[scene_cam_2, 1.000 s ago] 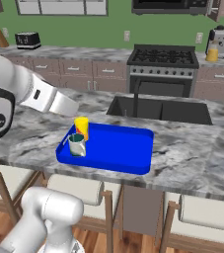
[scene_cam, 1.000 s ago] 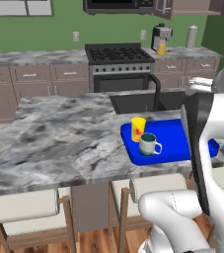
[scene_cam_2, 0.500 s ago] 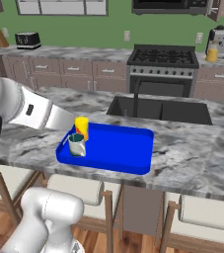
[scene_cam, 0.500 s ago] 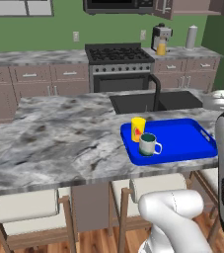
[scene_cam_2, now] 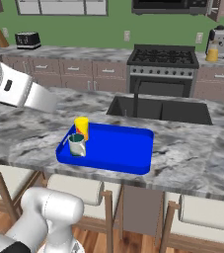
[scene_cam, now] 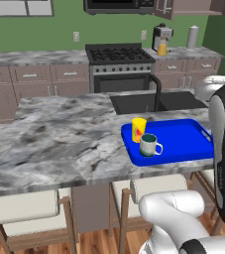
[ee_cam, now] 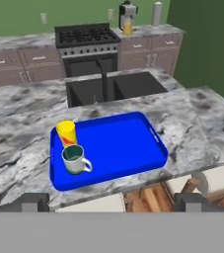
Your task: There is a tray on the dining counter. Grab the cup, mug, and pitcher and place them on the tray. The pitcher may be placed next to the tray if it cannot fit the tray.
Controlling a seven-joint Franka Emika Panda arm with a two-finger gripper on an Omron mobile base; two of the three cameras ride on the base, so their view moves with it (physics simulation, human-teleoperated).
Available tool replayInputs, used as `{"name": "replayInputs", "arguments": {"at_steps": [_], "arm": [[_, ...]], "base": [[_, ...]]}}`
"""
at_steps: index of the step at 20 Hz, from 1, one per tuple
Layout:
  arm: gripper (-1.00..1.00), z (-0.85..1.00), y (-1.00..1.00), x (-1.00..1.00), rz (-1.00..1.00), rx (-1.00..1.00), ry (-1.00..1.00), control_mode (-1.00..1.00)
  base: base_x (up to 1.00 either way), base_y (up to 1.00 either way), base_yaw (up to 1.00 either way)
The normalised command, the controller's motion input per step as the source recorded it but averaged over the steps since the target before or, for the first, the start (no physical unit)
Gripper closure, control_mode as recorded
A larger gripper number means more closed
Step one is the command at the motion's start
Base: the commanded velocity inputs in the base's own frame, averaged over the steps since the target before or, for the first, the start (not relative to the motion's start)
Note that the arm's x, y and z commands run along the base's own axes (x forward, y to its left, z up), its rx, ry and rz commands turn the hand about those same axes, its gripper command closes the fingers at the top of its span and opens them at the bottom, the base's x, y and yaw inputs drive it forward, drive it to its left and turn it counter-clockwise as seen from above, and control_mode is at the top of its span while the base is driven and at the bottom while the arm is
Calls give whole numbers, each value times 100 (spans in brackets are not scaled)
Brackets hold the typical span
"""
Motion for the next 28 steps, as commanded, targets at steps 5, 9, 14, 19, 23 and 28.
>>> {"name": "replayInputs", "arguments": {"at_steps": [5, 9, 14, 19, 23, 28], "arm": [[-100, 0, 14, -28, 8, 3, 17, -100], [-100, 0, 2, -25, 11, 4, 14, -100], [-100, 0, 0, -8, 5, 8, 1, -100], [-100, 0, 0, 0, 0, 0, 0, -100], [-100, -1, 0, 0, 0, 0, 0, -100], [-100, -9, 0, 0, 0, 0, 0, -100]], "base": [[0, 0, 0], [0, 0, 0], [0, 0, 0], [0, 0, 0], [0, 0, 0], [0, 0, 0]]}}
